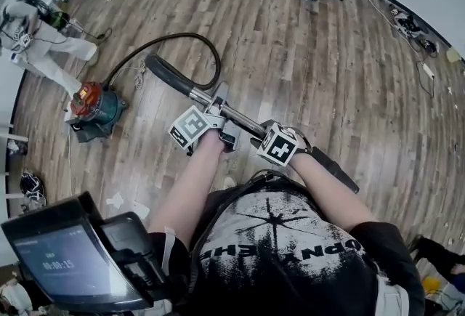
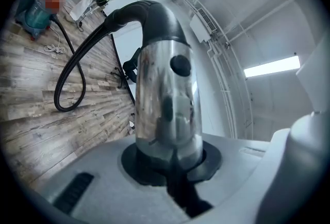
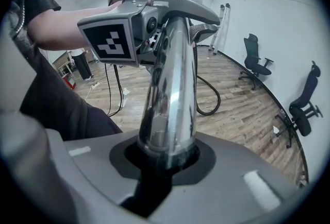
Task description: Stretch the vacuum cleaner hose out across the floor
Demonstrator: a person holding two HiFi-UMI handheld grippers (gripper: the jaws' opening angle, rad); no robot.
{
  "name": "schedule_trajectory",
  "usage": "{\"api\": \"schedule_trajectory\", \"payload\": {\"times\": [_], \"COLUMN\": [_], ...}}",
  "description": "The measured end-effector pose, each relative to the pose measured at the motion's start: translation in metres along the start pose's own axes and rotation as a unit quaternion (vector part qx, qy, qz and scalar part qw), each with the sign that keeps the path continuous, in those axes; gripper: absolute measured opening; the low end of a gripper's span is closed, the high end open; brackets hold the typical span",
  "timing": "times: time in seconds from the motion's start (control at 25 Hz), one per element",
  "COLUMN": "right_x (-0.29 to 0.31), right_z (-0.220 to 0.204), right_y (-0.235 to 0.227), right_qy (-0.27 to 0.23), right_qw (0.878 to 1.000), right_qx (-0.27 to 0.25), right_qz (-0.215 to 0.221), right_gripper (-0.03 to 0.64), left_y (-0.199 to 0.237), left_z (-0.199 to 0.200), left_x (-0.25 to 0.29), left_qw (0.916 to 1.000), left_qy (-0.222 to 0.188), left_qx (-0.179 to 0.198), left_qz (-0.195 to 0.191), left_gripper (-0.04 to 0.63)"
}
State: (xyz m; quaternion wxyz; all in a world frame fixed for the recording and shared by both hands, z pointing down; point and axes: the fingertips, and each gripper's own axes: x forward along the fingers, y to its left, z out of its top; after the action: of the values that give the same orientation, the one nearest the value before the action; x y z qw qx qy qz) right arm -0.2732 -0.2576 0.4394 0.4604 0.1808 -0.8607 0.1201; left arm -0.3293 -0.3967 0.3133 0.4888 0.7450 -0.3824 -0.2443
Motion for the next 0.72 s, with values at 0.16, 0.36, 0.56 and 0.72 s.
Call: {"api": "schedule_trajectory", "payload": {"times": [0.16, 0.36, 0.56, 0.72], "right_x": [-0.014, -0.037, -0.046, -0.051], "right_z": [-0.046, -0.09, -0.114, -0.124], "right_y": [-0.009, -0.015, -0.002, 0.009], "right_qy": [0.01, 0.016, 0.009, 0.002], "right_qw": [0.999, 0.995, 0.99, 0.988], "right_qx": [-0.042, -0.079, -0.094, -0.102], "right_qz": [0.032, 0.063, 0.101, 0.117], "right_gripper": [0.089, 0.089, 0.091, 0.092], "left_y": [0.0, -0.008, -0.013, -0.016], "left_z": [-0.037, -0.077, -0.099, -0.113], "left_x": [0.004, 0.006, -0.005, -0.014], "left_qw": [0.9987, 0.9949, 0.9904, 0.9882], "left_qy": [-0.046, -0.089, -0.115, -0.123], "left_qx": [-0.008, -0.01, -0.01, -0.011], "left_qz": [0.02, 0.047, 0.076, 0.09], "left_gripper": [0.038, 0.038, 0.038, 0.038]}}
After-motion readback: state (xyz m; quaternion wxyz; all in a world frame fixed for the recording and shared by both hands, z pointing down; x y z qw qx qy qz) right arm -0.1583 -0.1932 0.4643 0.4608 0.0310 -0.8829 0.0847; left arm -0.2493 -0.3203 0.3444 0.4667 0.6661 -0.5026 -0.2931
